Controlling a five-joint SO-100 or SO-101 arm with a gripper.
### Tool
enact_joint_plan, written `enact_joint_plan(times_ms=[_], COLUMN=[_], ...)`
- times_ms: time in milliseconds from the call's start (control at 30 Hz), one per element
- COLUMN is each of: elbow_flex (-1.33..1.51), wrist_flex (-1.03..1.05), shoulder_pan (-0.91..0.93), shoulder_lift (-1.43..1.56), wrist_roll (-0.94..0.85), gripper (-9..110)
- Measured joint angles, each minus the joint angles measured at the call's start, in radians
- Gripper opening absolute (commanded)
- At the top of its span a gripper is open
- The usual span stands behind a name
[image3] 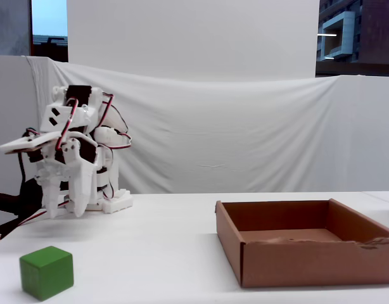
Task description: Grasp a green cube and put it in a box.
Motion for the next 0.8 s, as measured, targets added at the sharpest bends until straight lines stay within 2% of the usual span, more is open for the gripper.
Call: enact_joint_plan(times_ms=[100,467,800], elbow_flex=[0.000,0.000,-0.084], wrist_flex=[0.000,-0.003,-0.198], shoulder_pan=[0.000,-0.006,-0.044], shoulder_lift=[0.000,0.000,-0.245], wrist_roll=[0.000,0.000,0.072], gripper=[25,24,22])
